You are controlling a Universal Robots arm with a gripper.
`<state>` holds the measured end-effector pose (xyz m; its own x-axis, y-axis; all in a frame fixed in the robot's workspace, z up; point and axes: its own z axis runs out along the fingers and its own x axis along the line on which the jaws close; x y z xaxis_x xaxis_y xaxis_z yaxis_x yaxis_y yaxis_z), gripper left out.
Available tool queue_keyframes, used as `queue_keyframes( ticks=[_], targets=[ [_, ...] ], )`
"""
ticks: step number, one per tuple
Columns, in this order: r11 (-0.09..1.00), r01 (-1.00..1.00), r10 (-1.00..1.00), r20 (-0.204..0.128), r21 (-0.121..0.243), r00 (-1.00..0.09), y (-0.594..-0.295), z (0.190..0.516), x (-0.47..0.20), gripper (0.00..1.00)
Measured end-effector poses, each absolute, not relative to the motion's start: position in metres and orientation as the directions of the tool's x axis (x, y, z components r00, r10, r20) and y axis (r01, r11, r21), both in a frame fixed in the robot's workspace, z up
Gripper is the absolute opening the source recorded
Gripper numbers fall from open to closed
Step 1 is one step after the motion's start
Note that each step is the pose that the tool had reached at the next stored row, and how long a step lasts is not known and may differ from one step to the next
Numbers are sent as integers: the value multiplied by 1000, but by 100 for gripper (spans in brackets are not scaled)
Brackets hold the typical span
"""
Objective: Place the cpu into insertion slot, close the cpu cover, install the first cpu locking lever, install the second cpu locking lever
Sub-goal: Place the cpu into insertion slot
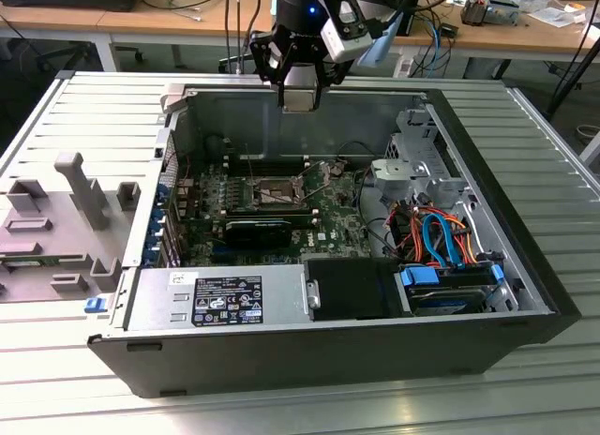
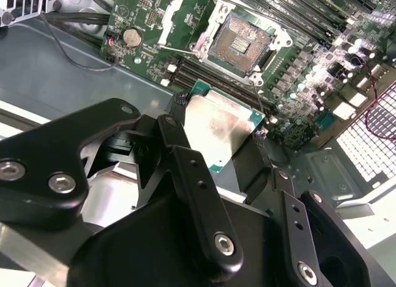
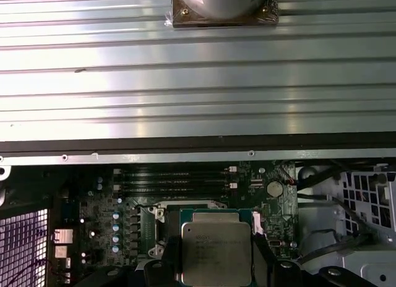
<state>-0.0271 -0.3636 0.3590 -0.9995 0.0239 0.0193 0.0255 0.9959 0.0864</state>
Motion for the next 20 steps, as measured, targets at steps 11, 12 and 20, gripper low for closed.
queue_keyframes(
  ticks=[11, 12, 20],
  targets=[
    [996, 25, 24, 19, 87, -1000, -367, 356, -27, 55],
    [996, 25, 24, 19, 86, -1000, -367, 356, -27, 55],
    [996, 25, 24, 19, 86, -1000, -369, 355, -27, 55]
  ],
)
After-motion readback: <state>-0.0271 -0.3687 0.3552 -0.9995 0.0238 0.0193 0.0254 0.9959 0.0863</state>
